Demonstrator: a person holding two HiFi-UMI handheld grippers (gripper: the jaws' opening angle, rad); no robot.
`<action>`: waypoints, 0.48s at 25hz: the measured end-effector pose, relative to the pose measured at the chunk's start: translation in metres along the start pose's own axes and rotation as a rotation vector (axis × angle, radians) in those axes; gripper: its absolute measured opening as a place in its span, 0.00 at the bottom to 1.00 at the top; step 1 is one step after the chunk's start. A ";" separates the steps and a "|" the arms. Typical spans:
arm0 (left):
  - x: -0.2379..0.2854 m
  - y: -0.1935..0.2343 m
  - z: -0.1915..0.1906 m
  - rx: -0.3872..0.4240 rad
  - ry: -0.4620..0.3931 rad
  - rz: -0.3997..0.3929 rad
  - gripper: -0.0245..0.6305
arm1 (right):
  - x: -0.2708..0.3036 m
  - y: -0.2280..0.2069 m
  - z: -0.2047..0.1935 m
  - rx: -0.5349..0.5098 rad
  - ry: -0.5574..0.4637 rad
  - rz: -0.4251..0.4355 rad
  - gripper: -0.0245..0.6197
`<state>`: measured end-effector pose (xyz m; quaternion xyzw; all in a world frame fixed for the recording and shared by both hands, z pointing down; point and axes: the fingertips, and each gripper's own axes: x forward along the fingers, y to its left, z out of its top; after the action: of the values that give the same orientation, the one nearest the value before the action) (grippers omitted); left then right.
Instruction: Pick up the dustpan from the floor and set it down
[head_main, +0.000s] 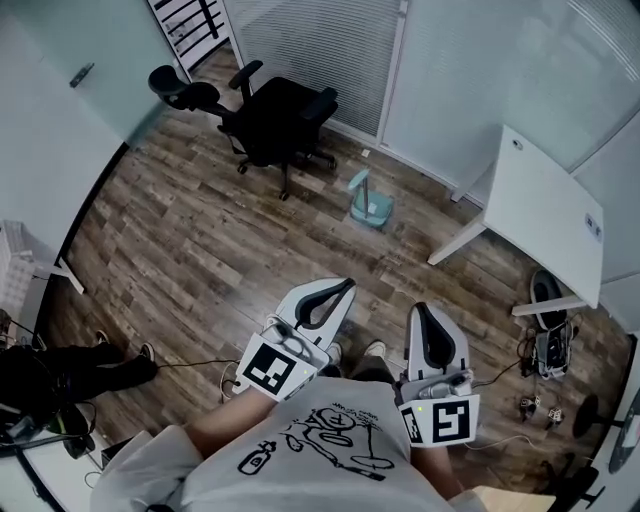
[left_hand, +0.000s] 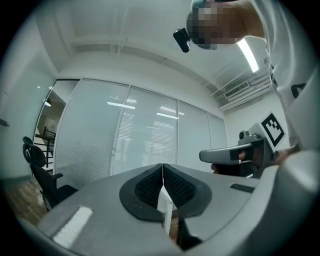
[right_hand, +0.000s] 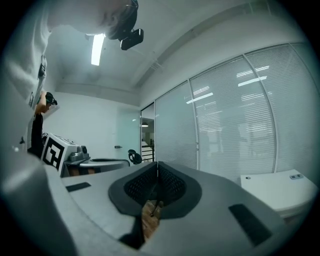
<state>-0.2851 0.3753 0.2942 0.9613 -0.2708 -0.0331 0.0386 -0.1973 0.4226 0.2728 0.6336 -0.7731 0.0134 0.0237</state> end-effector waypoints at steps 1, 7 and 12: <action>-0.001 0.001 -0.001 0.001 0.005 -0.001 0.04 | 0.001 0.000 -0.001 -0.006 0.004 0.001 0.05; 0.013 0.007 -0.004 -0.006 0.007 0.006 0.04 | 0.013 -0.021 0.001 -0.007 0.001 -0.017 0.05; 0.042 0.010 -0.005 0.001 0.009 0.010 0.04 | 0.025 -0.051 0.000 -0.003 -0.001 -0.026 0.05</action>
<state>-0.2544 0.3454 0.2979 0.9602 -0.2752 -0.0282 0.0397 -0.1519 0.3883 0.2740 0.6438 -0.7647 0.0116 0.0244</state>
